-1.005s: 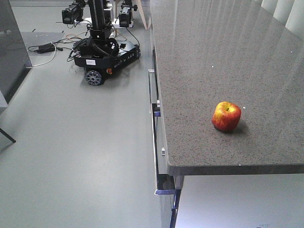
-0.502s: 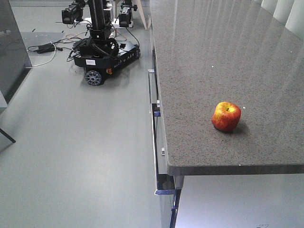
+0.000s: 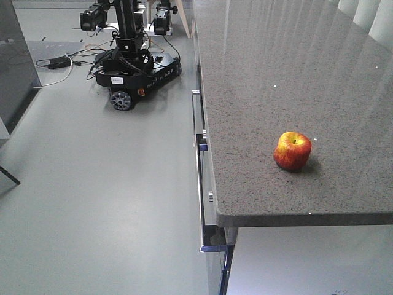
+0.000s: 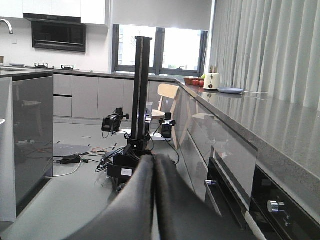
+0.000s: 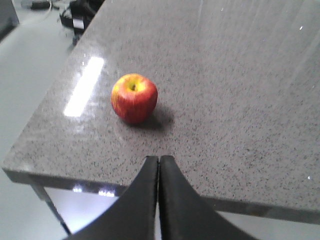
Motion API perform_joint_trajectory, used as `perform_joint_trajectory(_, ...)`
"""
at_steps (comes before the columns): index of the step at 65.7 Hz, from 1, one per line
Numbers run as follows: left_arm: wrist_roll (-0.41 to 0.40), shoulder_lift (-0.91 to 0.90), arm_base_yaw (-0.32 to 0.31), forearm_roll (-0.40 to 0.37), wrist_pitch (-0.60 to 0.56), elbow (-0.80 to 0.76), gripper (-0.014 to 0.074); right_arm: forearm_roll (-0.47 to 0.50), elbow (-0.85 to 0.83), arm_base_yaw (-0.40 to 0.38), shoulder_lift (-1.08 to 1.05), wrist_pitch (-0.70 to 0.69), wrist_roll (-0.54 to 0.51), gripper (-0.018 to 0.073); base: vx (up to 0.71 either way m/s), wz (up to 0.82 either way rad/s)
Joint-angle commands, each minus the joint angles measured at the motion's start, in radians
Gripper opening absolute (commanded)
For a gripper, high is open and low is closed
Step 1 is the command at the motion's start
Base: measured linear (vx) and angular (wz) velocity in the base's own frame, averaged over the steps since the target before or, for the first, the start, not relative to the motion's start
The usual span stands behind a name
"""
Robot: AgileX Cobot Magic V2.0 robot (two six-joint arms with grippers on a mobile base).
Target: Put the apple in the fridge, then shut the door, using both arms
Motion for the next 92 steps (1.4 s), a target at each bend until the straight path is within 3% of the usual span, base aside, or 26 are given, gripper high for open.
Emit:
perform_joint_trajectory(1, -0.009, -0.015, -0.002, 0.0, -0.072, 0.029, -0.0006, 0.007, -0.07, -0.006, 0.068, -0.006, -0.022, 0.0048, 0.0, 0.0)
perform_joint_trajectory(10, -0.009, -0.015, -0.002, 0.0, -0.072, 0.029, -0.0006, 0.019, -0.129, -0.006, 0.153, 0.048, -0.022, 0.0233, 0.0, 0.0)
perform_joint_trajectory(23, -0.009, -0.015, -0.002, 0.0, -0.072, 0.029, -0.0006, 0.06, -0.181, -0.006, 0.245, 0.069, -0.024, 0.0607, 0.0, 0.0)
perform_joint_trajectory(31, -0.009, -0.015, -0.002, 0.0, -0.072, 0.029, -0.0006, 0.06, -0.211, -0.006, 0.293, 0.081, -0.06, 0.0721, 0.0, 0.0)
perform_joint_trajectory(46, -0.009, -0.015, -0.002, 0.0, -0.072, 0.029, -0.0006, 0.107, -0.289, 0.001, 0.405, 0.082, -0.179, 0.0715, 0.0, 0.0)
perform_joint_trajectory(57, -0.009, -0.015, -0.002, 0.0, -0.072, 0.029, -0.0006, 0.086, -0.377, 0.083, 0.532, 0.081, -0.2, 0.0704, 0.0, 0.0)
perform_joint_trajectory(68, -0.009, -0.015, -0.002, 0.0, -0.072, 0.029, -0.0006, 0.077, -0.499, 0.104, 0.679, 0.117, -0.002, 0.0697, 0.0, 0.0)
perform_joint_trajectory(80, -0.009, -0.015, -0.002, 0.0, -0.072, 0.029, -0.0006, -0.019, -0.646, 0.103, 0.838, 0.214, 0.245, 0.0687, 0.0, 0.0)
perform_joint_trajectory(92, -0.009, -0.015, -0.002, 0.0, -0.072, 0.029, -0.0006, -0.054, -0.767, 0.103, 0.983, 0.269, 0.339, 0.0669, 0.0, 0.0)
